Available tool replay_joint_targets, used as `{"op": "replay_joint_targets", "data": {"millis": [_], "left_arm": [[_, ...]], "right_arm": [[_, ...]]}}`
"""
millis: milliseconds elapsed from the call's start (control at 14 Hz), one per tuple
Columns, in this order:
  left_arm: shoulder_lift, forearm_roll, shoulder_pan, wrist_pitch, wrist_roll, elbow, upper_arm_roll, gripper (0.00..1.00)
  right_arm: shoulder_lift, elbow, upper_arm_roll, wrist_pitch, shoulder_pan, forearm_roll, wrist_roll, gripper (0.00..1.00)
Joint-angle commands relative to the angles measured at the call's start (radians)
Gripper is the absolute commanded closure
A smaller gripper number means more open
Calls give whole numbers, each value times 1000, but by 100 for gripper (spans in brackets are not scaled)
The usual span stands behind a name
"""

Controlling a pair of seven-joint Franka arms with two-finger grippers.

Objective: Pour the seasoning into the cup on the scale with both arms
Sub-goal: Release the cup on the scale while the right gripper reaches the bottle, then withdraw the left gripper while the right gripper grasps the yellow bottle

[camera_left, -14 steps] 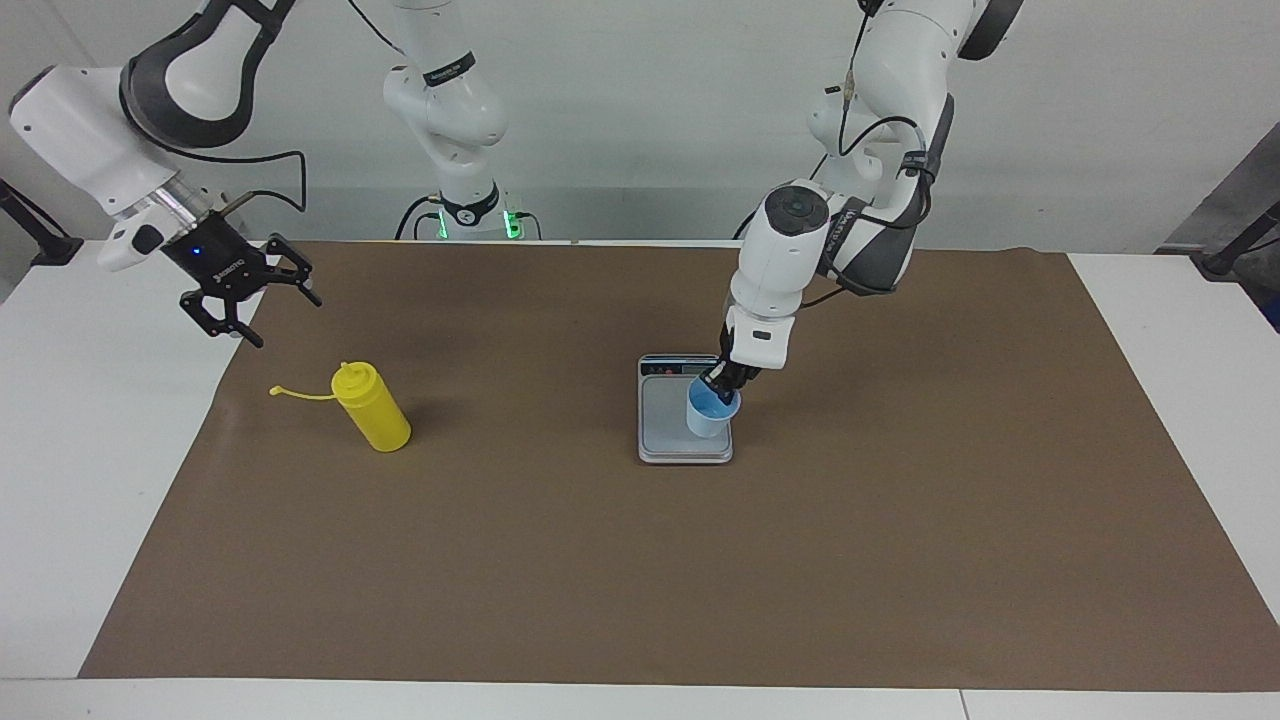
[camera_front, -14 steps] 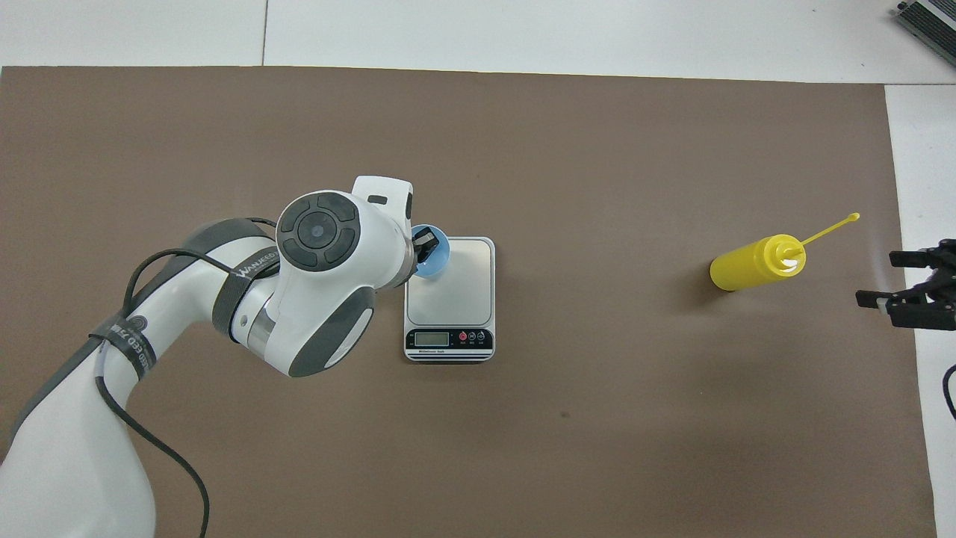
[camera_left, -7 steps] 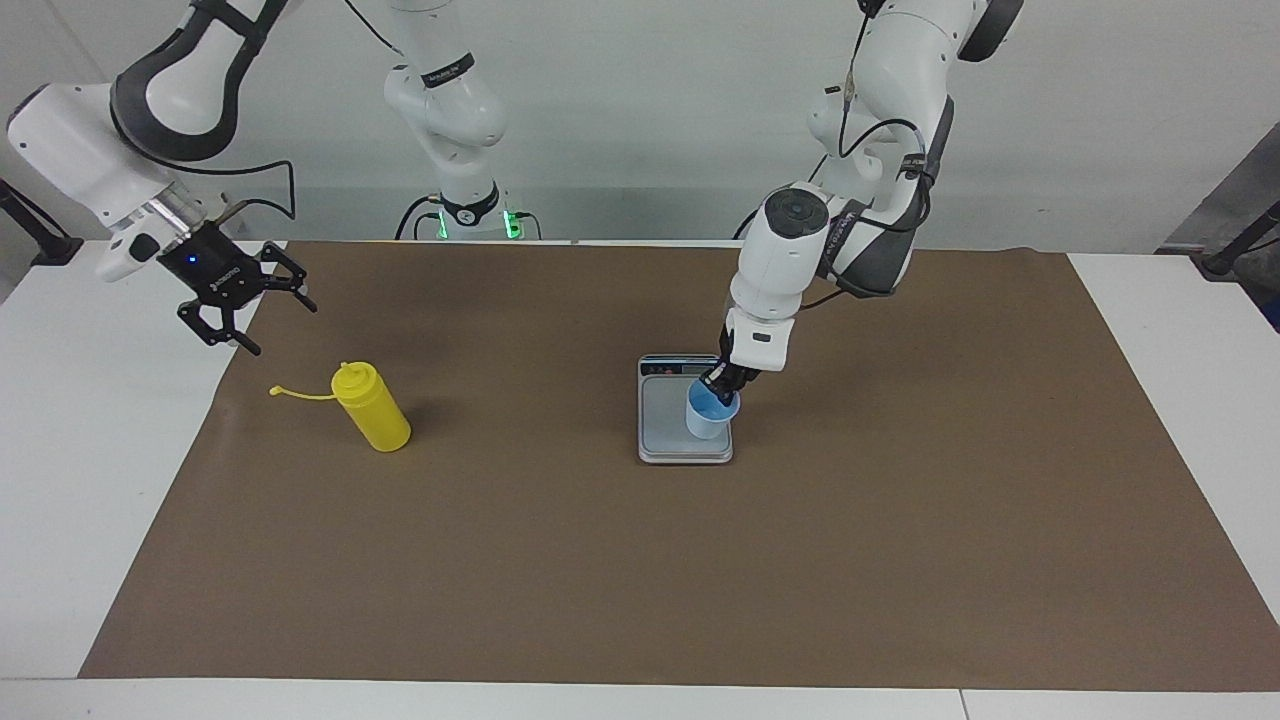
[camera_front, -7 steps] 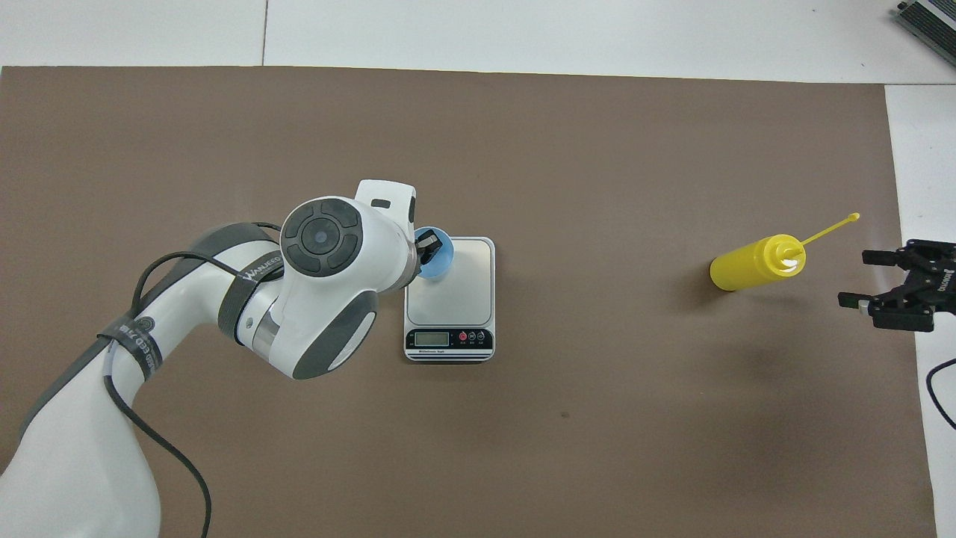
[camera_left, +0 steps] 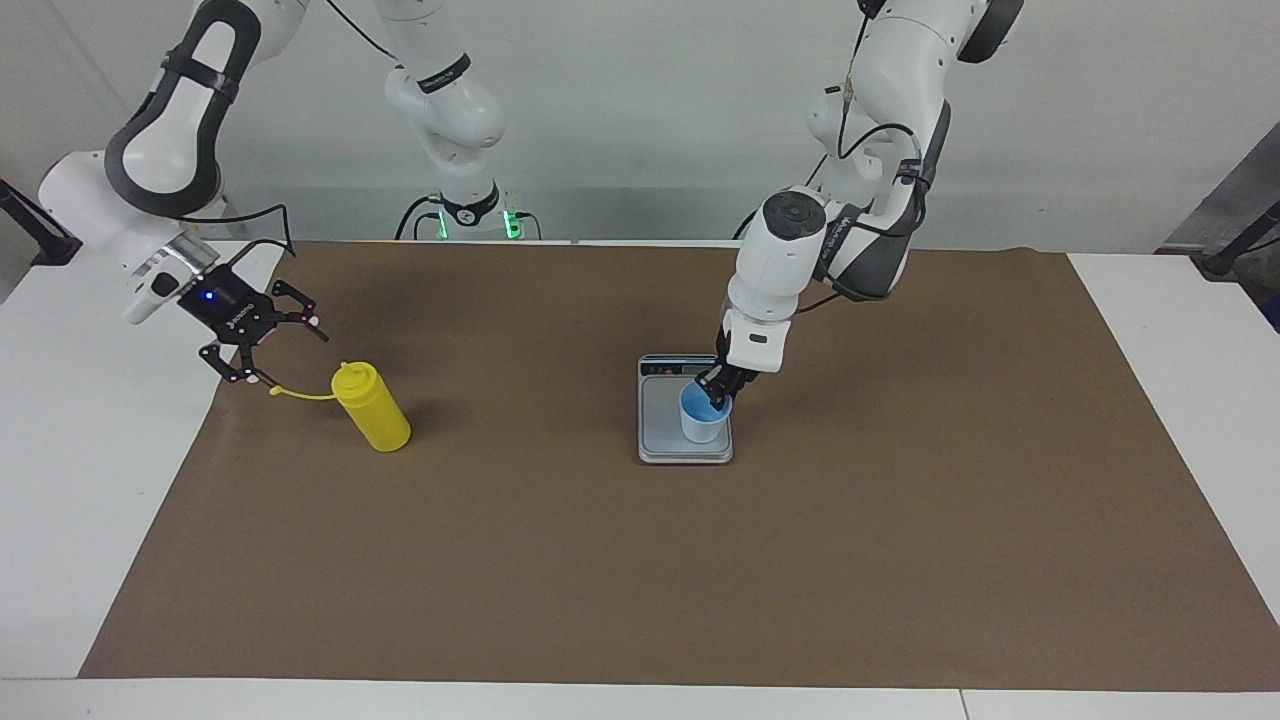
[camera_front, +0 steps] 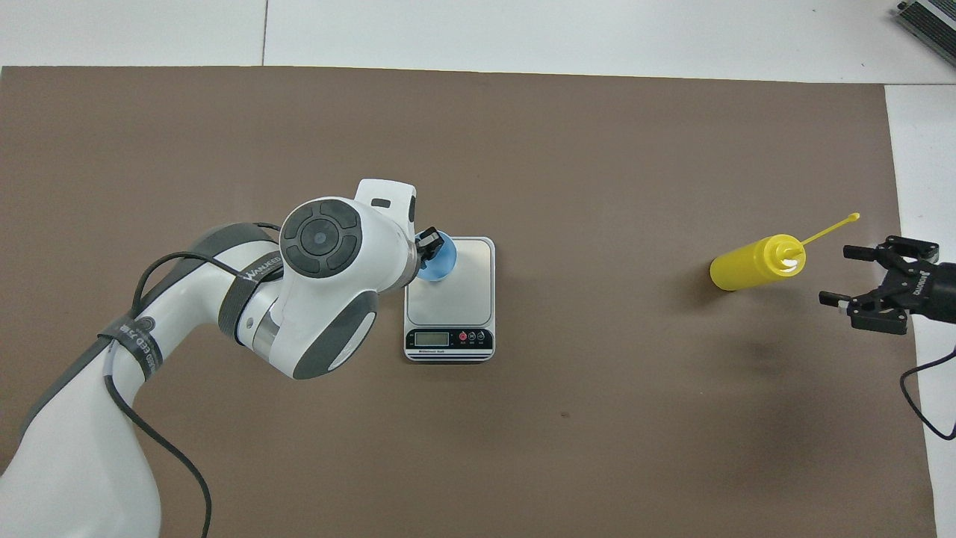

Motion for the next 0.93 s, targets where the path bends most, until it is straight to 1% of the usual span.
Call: {"op": "replay_joint_targets", "data": {"millis": [0,142,285,427,641,855], "left_arm": [[17,68,-8,-14,-15,20,4,56],[35,75,-8,-100,-12,84,3,53],[55,75,-8,-198,-10,179,-6,50],[57,65,-7,-275,-10,247,-8,49],[55,61,-4,-396,-6,341,-13,48],[43,67,4,-486,29,385,-8,44]], "right_arm": [[3,-24,7,29,10,54,-60,0],[0,-44,7,35,32,83,-63,0],[6,-73,7,48,34,146,-101,0],[40,-76,7,48,32,183,-178,0],[90,-70,12,43,46,264,-218,0],[135,-68,10,37,61,336,-292,0]]}}
